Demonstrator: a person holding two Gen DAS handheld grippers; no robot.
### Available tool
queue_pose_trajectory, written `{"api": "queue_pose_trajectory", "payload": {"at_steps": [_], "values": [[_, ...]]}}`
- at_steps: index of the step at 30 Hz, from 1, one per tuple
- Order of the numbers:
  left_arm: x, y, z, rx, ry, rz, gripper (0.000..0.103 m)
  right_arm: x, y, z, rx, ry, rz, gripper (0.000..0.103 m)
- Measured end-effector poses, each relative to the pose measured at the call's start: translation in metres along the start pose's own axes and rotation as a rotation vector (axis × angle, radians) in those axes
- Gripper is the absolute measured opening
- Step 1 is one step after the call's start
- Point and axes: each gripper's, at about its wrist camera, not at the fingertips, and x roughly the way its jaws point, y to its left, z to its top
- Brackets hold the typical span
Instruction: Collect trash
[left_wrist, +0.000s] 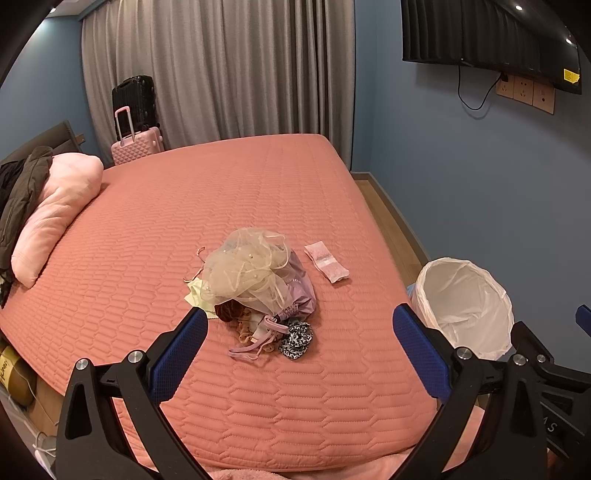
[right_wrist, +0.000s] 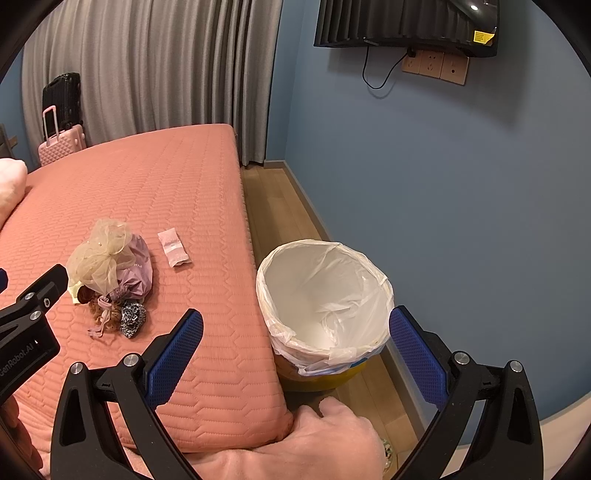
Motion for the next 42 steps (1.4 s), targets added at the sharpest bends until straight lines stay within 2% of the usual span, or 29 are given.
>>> {"api": "queue_pose_trajectory", "payload": {"at_steps": [42], "values": [[-0.005, 0.009, 0.007, -0.003, -0.013, 0.009, 0.096, -0.004, 0.001, 0.013, -0.005, -0.018, -0.009, 0.098]]}}
